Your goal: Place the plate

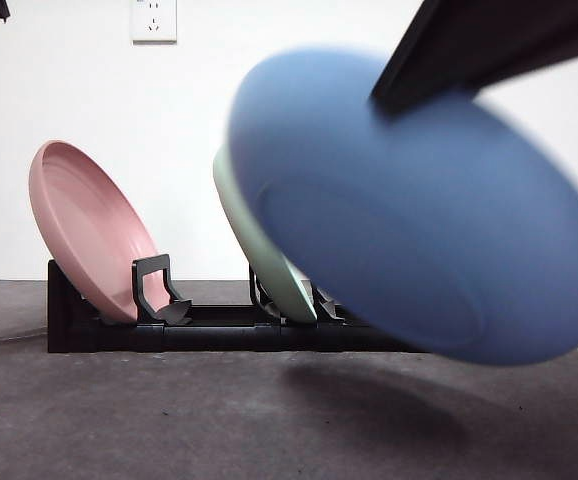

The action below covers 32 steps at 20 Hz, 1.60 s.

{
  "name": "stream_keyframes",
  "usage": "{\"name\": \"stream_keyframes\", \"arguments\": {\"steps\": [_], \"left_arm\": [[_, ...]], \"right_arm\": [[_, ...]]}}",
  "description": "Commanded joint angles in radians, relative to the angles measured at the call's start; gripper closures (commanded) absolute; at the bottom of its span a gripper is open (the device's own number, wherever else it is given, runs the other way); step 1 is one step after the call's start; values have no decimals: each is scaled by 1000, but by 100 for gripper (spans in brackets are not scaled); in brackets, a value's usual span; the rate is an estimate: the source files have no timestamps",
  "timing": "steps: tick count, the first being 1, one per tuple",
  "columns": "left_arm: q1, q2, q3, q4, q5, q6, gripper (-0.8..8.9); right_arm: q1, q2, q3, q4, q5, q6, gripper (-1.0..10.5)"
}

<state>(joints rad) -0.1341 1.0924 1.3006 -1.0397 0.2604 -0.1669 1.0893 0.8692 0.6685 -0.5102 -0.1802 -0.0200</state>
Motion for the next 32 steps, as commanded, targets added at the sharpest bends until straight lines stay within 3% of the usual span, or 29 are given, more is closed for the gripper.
{"name": "stream_keyframes", "arguments": {"steps": [1, 12, 19, 24, 26, 28, 29, 32], "left_arm": [[-2, 10, 24, 6, -2, 17, 563], [-2, 10, 24, 6, -2, 21, 563], [-2, 10, 24, 6, -2, 21, 563], [-2, 10, 24, 6, -2, 22, 563], [-2, 10, 24, 6, -2, 24, 563], [-2, 10, 24, 8, -2, 24, 563], [-2, 10, 24, 9, -1, 19, 563], [-5, 10, 24, 1, 8, 15, 563]], "right_arm": [[47, 95, 9, 43, 53, -70, 935], [46, 408, 12, 189, 89, -196, 935], [45, 492, 12, 285, 102, -205, 933], [46, 502, 12, 285, 102, -200, 827], [46, 502, 15, 314, 85, -147, 810], [45, 496, 47, 320, 18, -27, 699], [45, 493, 77, 295, 11, 44, 700], [29, 439, 167, 164, 51, 120, 708]]}}
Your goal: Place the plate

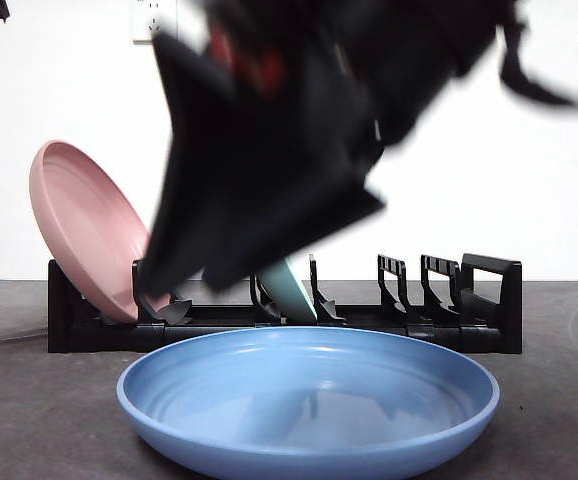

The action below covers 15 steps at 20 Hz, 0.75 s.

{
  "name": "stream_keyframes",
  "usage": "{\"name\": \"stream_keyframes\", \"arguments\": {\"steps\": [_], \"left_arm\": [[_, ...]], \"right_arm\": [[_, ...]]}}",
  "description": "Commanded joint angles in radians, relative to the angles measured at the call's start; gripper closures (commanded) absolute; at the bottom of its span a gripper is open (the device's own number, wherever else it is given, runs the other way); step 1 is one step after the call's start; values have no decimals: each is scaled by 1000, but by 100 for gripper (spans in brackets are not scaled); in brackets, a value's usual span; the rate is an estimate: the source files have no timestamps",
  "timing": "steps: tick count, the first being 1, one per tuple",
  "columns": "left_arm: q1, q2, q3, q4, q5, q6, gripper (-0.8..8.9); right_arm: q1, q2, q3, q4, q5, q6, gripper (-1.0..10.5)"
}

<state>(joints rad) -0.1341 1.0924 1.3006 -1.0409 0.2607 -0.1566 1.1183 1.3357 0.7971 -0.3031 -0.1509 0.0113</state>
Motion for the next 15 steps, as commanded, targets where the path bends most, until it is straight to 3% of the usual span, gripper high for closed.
{"name": "stream_keyframes", "arguments": {"steps": [1, 6, 9, 15], "left_arm": [[-10, 10, 24, -3, 22, -8, 563], [-43, 60, 30, 39, 19, -21, 563], [-82, 135, 75, 45, -105, -29, 563], [-150, 343, 257, 26, -312, -23, 562]], "right_arm": [[-13, -56, 57, -85, 42, 118, 708], [-109, -249, 95, -290, 82, 310, 708], [-162, -375, 95, -377, 83, 428, 708], [-209, -566, 95, -489, 189, 476, 709]]}}
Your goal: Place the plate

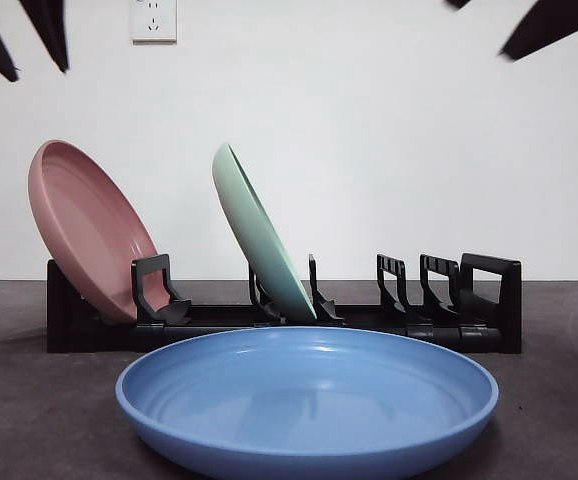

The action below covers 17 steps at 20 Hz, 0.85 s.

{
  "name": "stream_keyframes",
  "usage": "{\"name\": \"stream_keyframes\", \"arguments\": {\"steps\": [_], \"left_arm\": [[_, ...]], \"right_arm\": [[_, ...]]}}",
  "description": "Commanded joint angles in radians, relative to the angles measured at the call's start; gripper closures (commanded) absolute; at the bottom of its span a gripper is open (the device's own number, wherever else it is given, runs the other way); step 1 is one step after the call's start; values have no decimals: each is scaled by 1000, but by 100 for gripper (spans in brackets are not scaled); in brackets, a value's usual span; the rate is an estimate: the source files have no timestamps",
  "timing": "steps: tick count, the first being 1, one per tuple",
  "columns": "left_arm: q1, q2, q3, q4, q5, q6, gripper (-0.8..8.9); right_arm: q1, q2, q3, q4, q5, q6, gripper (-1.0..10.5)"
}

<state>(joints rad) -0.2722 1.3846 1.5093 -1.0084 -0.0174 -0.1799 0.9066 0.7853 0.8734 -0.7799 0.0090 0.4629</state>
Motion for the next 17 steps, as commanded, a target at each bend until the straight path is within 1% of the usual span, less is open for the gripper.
{"name": "stream_keyframes", "arguments": {"steps": [1, 3, 5, 7, 12, 13, 15, 16, 17], "left_arm": [[-20, 88, 73, -19, -56, 11, 562], [-30, 160, 118, -56, -121, 12, 562], [-31, 212, 142, -68, -187, 11, 562], [-30, 243, 143, -53, -196, 11, 562], [-30, 271, 143, -26, -196, 14, 570], [-30, 271, 143, -19, -196, 14, 589], [-30, 271, 146, -19, -196, 14, 713], [-30, 271, 146, -18, -196, 14, 751], [-30, 271, 146, -18, -197, 14, 753]], "right_arm": [[-1, -37, 19, -25, 47, 27, 709], [-1, -71, 19, -35, 71, 36, 709], [-1, -90, 19, -36, 71, 38, 709], [-1, -101, 19, -36, 72, 52, 709], [-1, -102, 19, -37, 79, 53, 709], [-1, -102, 19, -37, 83, 53, 709], [-1, -102, 19, -37, 98, 53, 709], [-1, -102, 19, -37, 98, 53, 709], [-1, -102, 19, -37, 98, 53, 709]]}}
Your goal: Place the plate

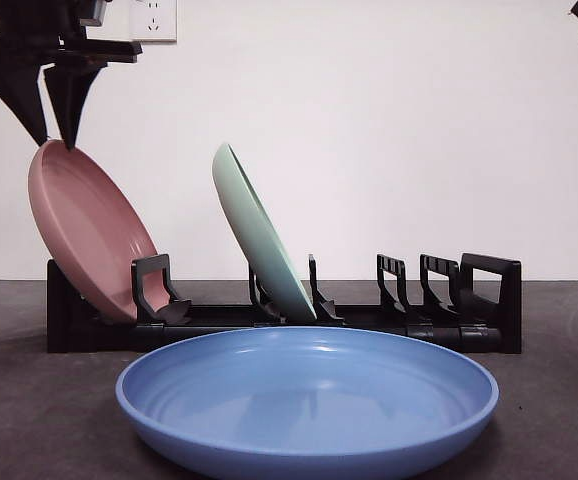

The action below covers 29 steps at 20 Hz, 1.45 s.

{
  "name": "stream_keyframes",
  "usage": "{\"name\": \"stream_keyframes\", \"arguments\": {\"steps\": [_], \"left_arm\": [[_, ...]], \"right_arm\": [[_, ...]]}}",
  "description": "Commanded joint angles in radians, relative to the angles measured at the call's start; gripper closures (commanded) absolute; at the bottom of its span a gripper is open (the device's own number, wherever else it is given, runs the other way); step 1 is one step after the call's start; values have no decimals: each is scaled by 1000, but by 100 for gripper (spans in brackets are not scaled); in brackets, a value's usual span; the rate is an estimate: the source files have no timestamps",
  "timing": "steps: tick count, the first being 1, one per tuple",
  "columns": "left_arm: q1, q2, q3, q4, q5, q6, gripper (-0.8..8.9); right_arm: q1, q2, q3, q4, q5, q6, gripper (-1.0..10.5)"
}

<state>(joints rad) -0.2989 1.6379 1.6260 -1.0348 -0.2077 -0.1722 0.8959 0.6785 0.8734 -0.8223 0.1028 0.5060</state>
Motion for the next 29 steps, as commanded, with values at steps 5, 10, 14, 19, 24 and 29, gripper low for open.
{"name": "stream_keyframes", "arguments": {"steps": [5, 10, 14, 19, 24, 29], "left_arm": [[2, 18, 29, 10, -6, 7, 713], [4, 32, 29, 11, -6, 7, 713], [4, 51, 29, 10, -6, 6, 725], [4, 51, 43, -4, -6, 7, 806], [4, 51, 208, -150, -102, 38, 806], [4, 41, 452, -370, -186, 55, 806]], "right_arm": [[10, 5, 19, 6, 5, 10, 709], [10, 5, 19, 6, 10, 10, 709], [10, 5, 19, 5, 10, 10, 709], [10, 5, 19, 5, 11, 10, 709], [10, 5, 19, 5, 11, 6, 709], [10, 5, 19, 6, 11, -2, 709]]}}
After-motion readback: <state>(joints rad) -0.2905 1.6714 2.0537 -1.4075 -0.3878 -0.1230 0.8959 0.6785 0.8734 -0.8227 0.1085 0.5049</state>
